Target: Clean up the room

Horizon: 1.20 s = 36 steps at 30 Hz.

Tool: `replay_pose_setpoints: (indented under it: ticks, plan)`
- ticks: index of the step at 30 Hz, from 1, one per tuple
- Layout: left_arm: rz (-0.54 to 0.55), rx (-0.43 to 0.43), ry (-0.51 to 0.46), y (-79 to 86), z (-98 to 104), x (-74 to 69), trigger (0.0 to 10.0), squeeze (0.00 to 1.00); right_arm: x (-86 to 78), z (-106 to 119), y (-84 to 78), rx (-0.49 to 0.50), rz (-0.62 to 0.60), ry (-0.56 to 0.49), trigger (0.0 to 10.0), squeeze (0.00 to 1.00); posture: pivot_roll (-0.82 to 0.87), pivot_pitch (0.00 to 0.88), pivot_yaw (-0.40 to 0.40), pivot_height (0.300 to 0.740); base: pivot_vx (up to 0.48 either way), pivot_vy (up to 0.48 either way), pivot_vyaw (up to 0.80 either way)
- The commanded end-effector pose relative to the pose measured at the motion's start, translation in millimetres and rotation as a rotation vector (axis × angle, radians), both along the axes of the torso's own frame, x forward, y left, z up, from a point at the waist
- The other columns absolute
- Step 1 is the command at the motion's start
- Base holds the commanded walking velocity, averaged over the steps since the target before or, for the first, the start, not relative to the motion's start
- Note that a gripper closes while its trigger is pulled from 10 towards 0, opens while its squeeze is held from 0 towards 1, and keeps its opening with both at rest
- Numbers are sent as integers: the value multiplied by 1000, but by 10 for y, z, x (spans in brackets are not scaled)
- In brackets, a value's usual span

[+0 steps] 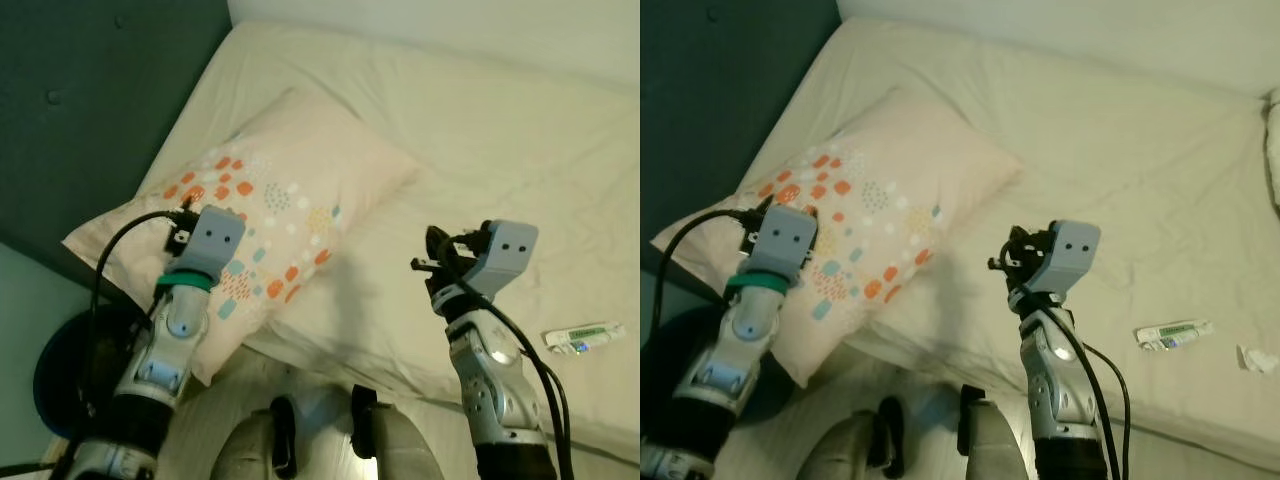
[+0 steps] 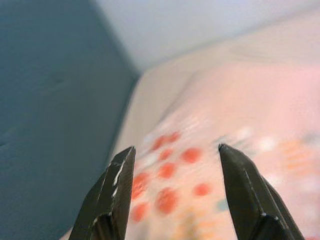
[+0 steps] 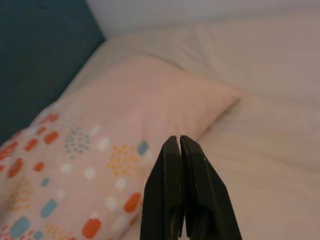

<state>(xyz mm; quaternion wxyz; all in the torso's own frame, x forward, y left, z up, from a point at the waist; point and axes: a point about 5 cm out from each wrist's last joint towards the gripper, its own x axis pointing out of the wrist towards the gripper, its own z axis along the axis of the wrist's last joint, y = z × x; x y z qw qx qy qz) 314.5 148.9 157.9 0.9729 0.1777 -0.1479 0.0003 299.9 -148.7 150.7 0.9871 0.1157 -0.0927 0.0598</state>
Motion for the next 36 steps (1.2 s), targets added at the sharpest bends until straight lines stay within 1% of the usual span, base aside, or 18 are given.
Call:
replay_pose_setpoints:
  ticks: [1,2,3,4,5,6,8,9,10,12,20,21,23,25,30,36]
  plan:
    - [-78,-50,66,-101,-79,-91,10000,0,-56,12,40,-21,20,-25,10000,0,-89,188,77,740,0,0,0]
    - [-143,-121,112,-180,-104,-161,10000,0,-83,27,83,-35,36,-39,10000,0,-87,176,73,740,0,0,0]
    - [-143,-121,112,-180,-104,-161,10000,0,-83,27,83,-35,36,-39,10000,0,-87,176,73,740,0,0,0]
    - [-172,-178,146,-213,-122,-218,10000,0,-116,19,124,-52,50,-46,10000,0,-86,162,70,740,0,0,0]
    - [-183,-214,166,-216,-134,-248,10000,0,-142,3,147,-57,56,-46,10000,0,-86,158,70,740,0,0,0]
    - [-175,-223,179,-185,-149,-276,10000,0,-166,-35,150,-58,52,-35,10000,0,-85,142,69,740,0,0,0]
    - [-175,-223,179,-185,-149,-276,10000,0,-166,-35,150,-58,52,-35,10000,0,-85,142,69,740,0,0,0]
    - [-120,-205,191,-60,-228,-290,10000,0,-217,-153,109,-80,24,-5,10000,0,-85,119,66,740,0,0,0]
    - [-120,-205,191,-60,-228,-290,10000,0,-217,-153,109,-80,24,-5,10000,0,-85,119,66,740,0,0,0]
    - [-86,-181,205,24,-310,-284,10000,0,-248,-243,58,-108,-1,17,10000,0,-92,104,68,740,0,0,0]
    - [-86,-181,205,24,-310,-284,10000,0,-248,-243,58,-108,-1,17,10000,0,-92,104,68,740,0,0,0]
    - [-80,-172,211,41,-335,-281,10000,0,-255,-269,41,-114,-8,23,10000,0,-92,104,68,740,0,0,0]
    - [-69,-172,227,10,-357,-171,10000,0,-201,-301,-3,-128,-41,33,10000,0,-105,87,74,740,0,0,0]
    - [-68,-176,236,-25,-369,-120,10000,0,-168,-309,-21,-133,-53,35,10000,0,-114,72,80,740,0,0,0]
    - [-73,-174,270,-56,-398,-117,10000,0,-161,-333,-31,-143,-55,40,10000,0,-120,63,80,740,0,0,0]
    - [-72,-167,275,-66,-431,-101,10000,0,-144,-343,-4,-151,-46,37,10000,0,-123,50,81,740,0,0,0]
